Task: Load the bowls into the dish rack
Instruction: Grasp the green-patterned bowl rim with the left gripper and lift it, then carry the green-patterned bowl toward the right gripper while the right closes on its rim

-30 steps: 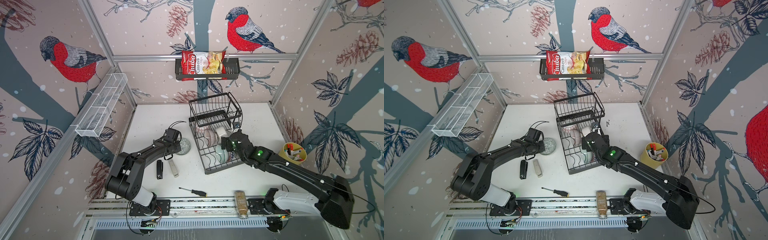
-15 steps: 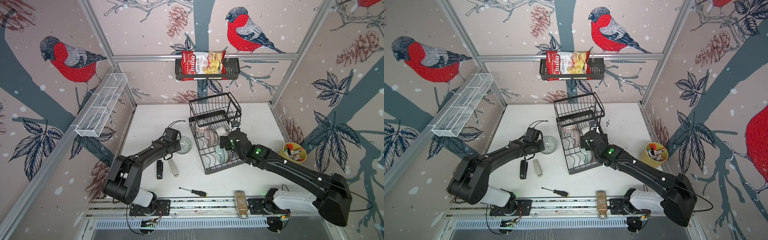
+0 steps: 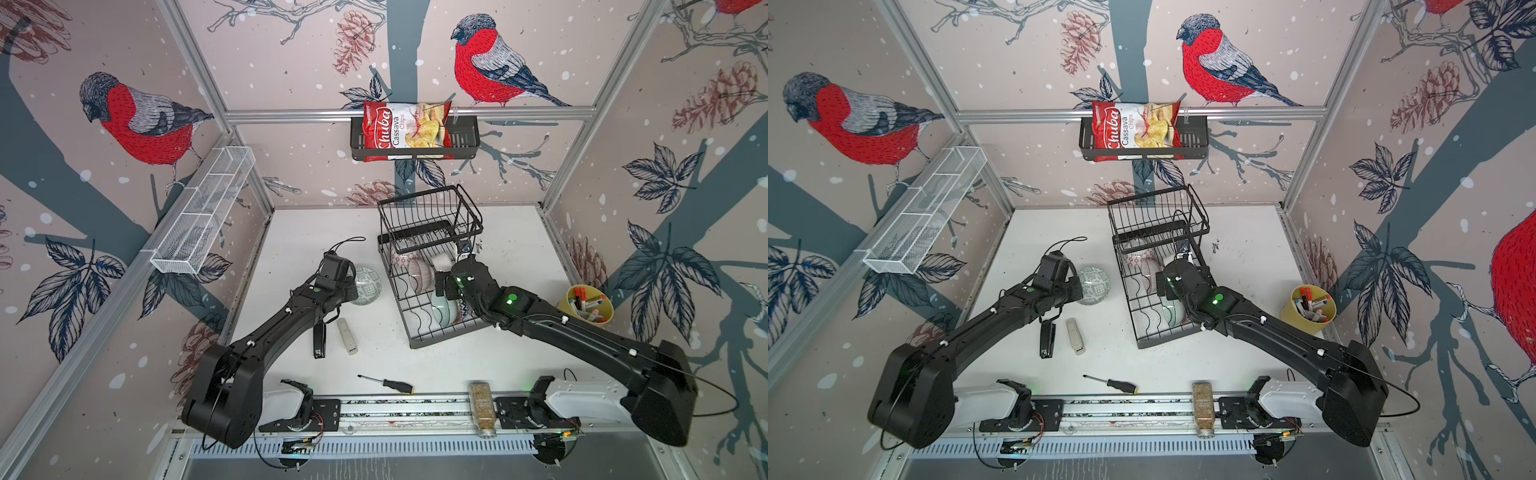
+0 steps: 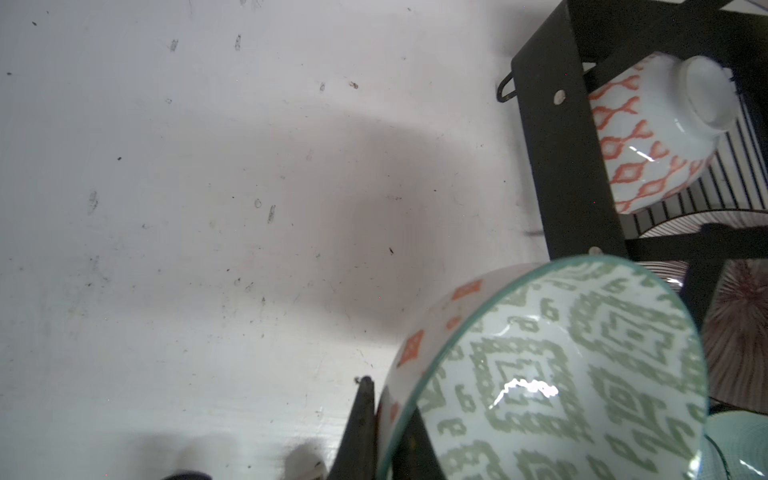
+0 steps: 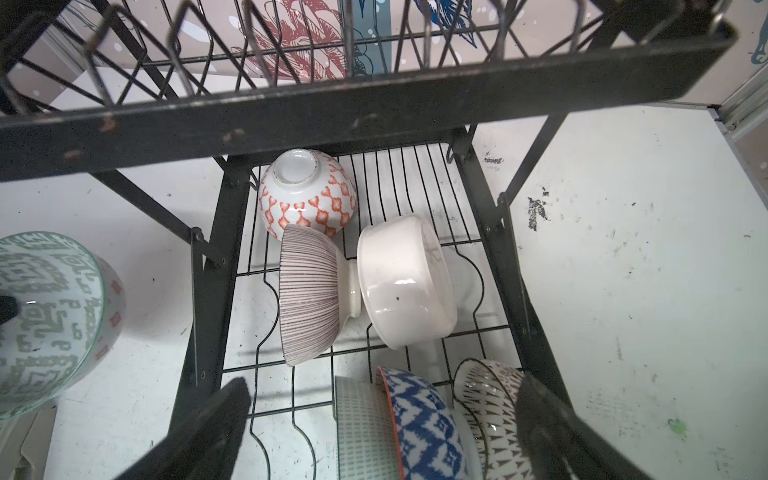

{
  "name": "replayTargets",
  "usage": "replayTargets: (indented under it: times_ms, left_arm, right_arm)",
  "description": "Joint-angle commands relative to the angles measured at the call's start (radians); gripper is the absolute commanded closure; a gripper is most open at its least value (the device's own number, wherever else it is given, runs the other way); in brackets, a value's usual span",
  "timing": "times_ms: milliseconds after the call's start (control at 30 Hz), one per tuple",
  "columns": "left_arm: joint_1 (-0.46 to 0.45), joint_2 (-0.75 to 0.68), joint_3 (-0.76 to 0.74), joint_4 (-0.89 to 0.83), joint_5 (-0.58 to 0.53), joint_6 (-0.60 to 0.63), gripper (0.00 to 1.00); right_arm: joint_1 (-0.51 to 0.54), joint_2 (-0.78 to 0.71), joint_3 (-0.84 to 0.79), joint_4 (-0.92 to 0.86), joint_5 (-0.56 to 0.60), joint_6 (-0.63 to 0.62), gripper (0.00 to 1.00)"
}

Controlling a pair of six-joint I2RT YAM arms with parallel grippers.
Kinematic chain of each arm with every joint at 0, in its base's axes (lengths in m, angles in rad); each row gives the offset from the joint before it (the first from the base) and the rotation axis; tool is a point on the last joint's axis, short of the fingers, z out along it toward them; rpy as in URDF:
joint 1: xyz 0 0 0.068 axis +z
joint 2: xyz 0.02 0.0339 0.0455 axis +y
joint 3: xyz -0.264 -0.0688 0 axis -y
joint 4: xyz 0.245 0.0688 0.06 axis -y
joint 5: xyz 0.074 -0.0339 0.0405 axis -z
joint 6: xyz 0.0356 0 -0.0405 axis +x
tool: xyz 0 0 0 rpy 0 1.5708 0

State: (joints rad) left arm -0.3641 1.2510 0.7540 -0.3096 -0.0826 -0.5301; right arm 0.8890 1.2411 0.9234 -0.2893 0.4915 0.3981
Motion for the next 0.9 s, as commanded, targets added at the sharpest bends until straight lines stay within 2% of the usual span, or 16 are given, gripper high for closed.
replayTargets:
  times_ms: [0, 267, 467, 667, 867]
  left_arm:
    - [0.002, -0.044, -0.015, -0.005, 0.060, 0.006, 1.00]
    - [-0.001, -0.163, -0.065, -0.024, 0.130, -0.008, 1.00]
    - [-0.052, -0.235, -0.104, -0.035, 0.146, -0.042, 1.00]
    - [-0.151, -0.235, -0.103, -0.024, 0.116, -0.080, 1.00]
    - [-0.182, -0.218, -0.094, 0.004, 0.097, -0.100, 1.00]
  right_arm:
    - [0.003, 0.007, 0.011, 0.007, -0.008, 0.007, 0.01]
    - [0.023, 0.034, 0.028, 0.007, -0.052, 0.019, 0.00]
    - [0.050, 0.056, 0.057, 0.010, -0.102, 0.012, 0.00]
    - [0.103, 0.106, 0.109, -0.001, -0.134, -0.005, 0.01]
    - [0.167, 0.165, 0.168, -0.024, -0.131, -0.013, 0.01]
